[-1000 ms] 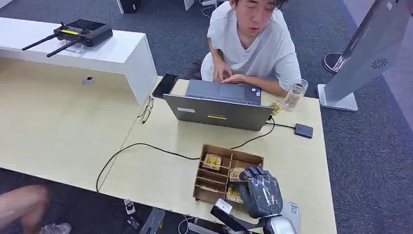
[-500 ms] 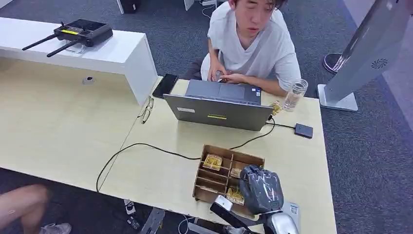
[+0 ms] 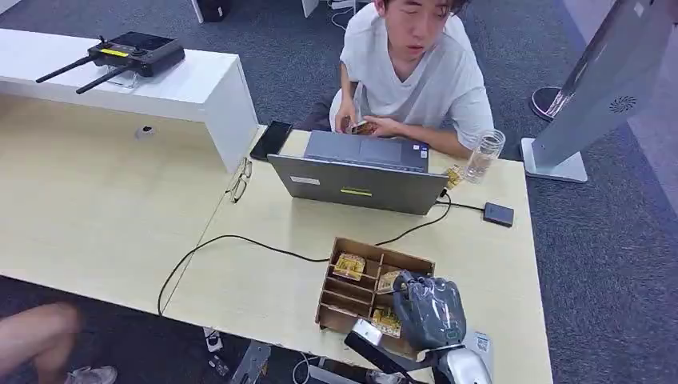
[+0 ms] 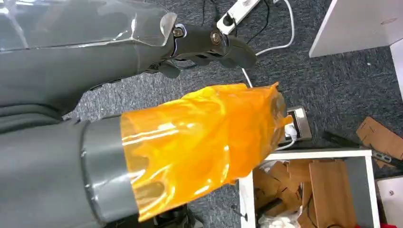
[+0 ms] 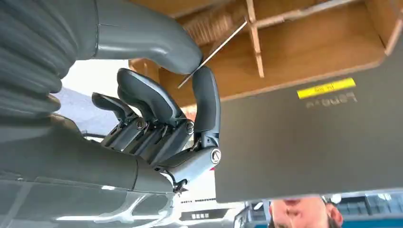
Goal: Pass the card to the sensor for recognition and then transmit it.
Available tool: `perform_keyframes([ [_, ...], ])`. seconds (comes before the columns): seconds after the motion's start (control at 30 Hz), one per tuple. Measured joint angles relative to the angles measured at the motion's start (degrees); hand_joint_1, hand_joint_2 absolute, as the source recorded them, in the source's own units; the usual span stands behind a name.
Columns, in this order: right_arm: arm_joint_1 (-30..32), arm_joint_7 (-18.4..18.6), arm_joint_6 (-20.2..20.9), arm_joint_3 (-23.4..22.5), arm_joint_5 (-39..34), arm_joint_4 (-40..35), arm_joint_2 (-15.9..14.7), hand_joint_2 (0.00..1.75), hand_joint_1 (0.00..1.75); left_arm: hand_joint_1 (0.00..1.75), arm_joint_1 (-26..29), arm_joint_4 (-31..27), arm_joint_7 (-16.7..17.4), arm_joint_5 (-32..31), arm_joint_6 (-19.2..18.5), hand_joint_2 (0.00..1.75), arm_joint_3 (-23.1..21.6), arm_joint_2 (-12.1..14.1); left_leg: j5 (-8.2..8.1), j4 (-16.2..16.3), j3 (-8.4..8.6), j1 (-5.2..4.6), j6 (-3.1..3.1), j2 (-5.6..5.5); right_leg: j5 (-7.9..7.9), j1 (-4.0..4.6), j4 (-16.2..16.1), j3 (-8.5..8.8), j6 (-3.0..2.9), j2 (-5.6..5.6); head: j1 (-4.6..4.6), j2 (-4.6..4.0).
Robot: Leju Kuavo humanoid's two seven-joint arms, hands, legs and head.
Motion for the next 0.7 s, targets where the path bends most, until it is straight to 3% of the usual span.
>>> perform_keyframes([
  [0.7,1.68,-1.64,-4.03,-1.58,-0.94,-10.52,-0.64,1.75,1.75,0.0,0.04,0.0,-0.66,1.9,0.81,0.0,0.0,-0.2,0.0,0.0,-0.02,0.0,0.0,0.03,0.0,0.0,0.0,-0.03,0.0,0.02,0.0,0.0],
])
